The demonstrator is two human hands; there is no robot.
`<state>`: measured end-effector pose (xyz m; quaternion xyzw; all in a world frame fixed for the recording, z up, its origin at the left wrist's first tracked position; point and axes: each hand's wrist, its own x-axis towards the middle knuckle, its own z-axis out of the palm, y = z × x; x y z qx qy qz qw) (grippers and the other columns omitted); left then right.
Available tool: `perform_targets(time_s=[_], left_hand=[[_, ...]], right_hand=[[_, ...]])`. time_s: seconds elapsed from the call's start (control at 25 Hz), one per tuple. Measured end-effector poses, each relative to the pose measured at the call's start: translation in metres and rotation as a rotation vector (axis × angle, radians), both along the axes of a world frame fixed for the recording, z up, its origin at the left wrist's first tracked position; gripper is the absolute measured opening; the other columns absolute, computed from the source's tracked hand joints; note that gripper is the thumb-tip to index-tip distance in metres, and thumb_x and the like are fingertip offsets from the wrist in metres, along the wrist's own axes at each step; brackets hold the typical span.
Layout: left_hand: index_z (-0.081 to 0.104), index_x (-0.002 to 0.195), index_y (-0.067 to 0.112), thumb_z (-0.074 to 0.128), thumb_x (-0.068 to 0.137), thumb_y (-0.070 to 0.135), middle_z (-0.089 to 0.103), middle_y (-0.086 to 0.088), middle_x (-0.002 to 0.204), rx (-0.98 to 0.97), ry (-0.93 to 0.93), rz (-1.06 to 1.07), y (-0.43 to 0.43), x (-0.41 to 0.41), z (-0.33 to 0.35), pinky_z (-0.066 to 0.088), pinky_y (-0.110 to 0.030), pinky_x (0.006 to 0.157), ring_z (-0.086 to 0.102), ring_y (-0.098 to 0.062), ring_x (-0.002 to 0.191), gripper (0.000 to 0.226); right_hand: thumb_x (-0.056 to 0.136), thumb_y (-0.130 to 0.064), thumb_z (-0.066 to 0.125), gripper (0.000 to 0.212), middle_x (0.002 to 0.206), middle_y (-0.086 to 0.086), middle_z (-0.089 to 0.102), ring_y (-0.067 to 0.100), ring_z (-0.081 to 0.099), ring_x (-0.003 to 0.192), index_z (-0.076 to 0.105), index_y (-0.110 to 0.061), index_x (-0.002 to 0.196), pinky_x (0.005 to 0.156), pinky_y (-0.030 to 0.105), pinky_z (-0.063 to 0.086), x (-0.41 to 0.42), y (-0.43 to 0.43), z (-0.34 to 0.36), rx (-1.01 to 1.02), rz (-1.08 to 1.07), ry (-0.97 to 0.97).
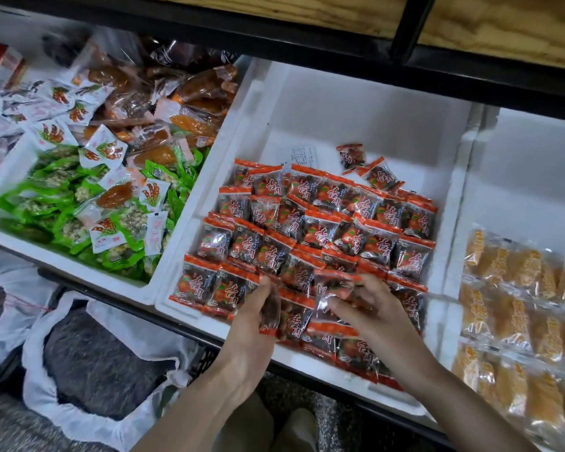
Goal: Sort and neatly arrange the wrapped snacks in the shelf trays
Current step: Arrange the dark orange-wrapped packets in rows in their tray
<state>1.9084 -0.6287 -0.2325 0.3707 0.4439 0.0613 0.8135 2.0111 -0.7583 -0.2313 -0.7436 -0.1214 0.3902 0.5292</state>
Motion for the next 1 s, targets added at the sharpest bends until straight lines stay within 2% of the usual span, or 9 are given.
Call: perform_targets(time_s=[0.08,0.16,0.24,0.36,0.48,0.56,0.72,0.88,1.0], left_hand=[[0.064,0.084,0.011,0.045,0.085,0.044,0.067,0.001,0.079,-0.053,-0.022,0.038,-0.004,0.002,-0.002,0.037,-0.030,0.084,0.058,-0.011,0.076,0.038],[0.063,0.108,0.006,0.047,0.080,0.044,0.066,-0.004,0.110,-0.083,-0.013,0.072,-0.006,0.003,-0.008,0.040,-0.031,0.094,0.060,-0.011,0.096,0.049],[0.060,0.105,0.005,0.049,0.078,0.039,0.057,-0.009,0.099,-0.081,-0.017,0.050,-0.006,0.003,-0.011,0.046,-0.030,0.082,0.056,-0.015,0.085,0.045],[0.057,0.110,0.006,0.052,0.085,0.030,0.060,-0.012,0.102,-0.030,-0.004,-0.016,-0.009,0.005,-0.008,0.042,-0.036,0.099,0.056,-0.021,0.092,0.035],[0.054,0.100,0.006,0.063,0.074,0.032,0.059,-0.005,0.093,0.060,0.012,-0.063,-0.007,0.008,-0.005,0.039,-0.034,0.094,0.055,-0.017,0.088,0.037],[0.065,0.100,0.014,0.067,0.071,0.031,0.064,-0.004,0.087,0.131,0.008,-0.130,-0.005,0.009,-0.004,0.044,-0.032,0.083,0.059,-0.016,0.084,0.034],[0.074,0.088,0.024,0.068,0.070,0.028,0.063,-0.001,0.067,0.205,0.011,-0.169,0.001,0.010,-0.002,0.047,-0.024,0.066,0.056,-0.011,0.063,0.020],[0.068,0.099,0.017,0.068,0.078,0.024,0.073,-0.007,0.092,0.216,0.020,-0.174,0.005,0.015,-0.002,0.052,-0.026,0.072,0.065,-0.020,0.085,0.022],[0.064,0.104,0.014,0.065,0.085,0.014,0.072,0.000,0.086,0.223,0.062,-0.075,0.016,0.020,-0.004,0.054,-0.022,0.069,0.068,-0.011,0.083,0.019]], right_hand=[[0.080,-0.029,0.070,0.033,0.100,-0.019,0.062,-0.009,0.061,0.084,0.051,-0.034,0.106,0.066,0.006,0.041,-0.001,-0.002,0.001,-0.054,0.037,-0.055],[0.079,-0.030,0.072,0.035,0.098,-0.025,0.059,-0.017,0.054,0.085,0.052,-0.037,0.106,0.072,0.003,0.036,-0.001,-0.004,0.003,-0.102,0.083,-0.113],[0.082,-0.027,0.069,0.028,0.091,-0.020,0.064,-0.015,0.060,0.075,0.056,-0.037,0.104,0.064,0.000,0.040,0.002,-0.007,0.008,-0.084,0.102,-0.093],[0.082,-0.022,0.068,0.025,0.095,-0.007,0.070,0.005,0.069,0.075,0.061,-0.032,0.103,0.068,0.015,0.053,0.011,-0.010,0.010,-0.008,0.014,-0.016],[0.081,-0.027,0.069,0.013,0.088,-0.023,0.068,-0.007,0.061,0.087,0.063,-0.027,0.092,0.086,0.015,0.043,0.020,-0.007,0.016,-0.026,-0.024,-0.106],[0.085,-0.025,0.064,0.001,0.078,-0.024,0.069,-0.009,0.062,0.083,0.064,-0.025,0.085,0.075,0.009,0.047,0.024,-0.005,0.021,0.002,-0.030,-0.111],[0.088,-0.024,0.057,0.004,0.081,-0.019,0.069,-0.004,0.066,0.083,0.059,-0.028,0.086,0.070,0.012,0.052,0.027,-0.002,0.021,0.071,-0.108,-0.032],[0.082,-0.018,0.067,0.026,0.097,-0.004,0.071,0.006,0.069,0.083,0.056,-0.027,0.104,0.079,0.023,0.054,0.026,0.007,0.022,0.076,-0.019,0.052],[0.079,-0.017,0.072,0.030,0.076,-0.020,0.067,-0.009,0.064,0.071,0.053,-0.036,0.092,0.073,0.008,0.044,0.031,0.011,0.020,0.000,-0.085,-0.063]])
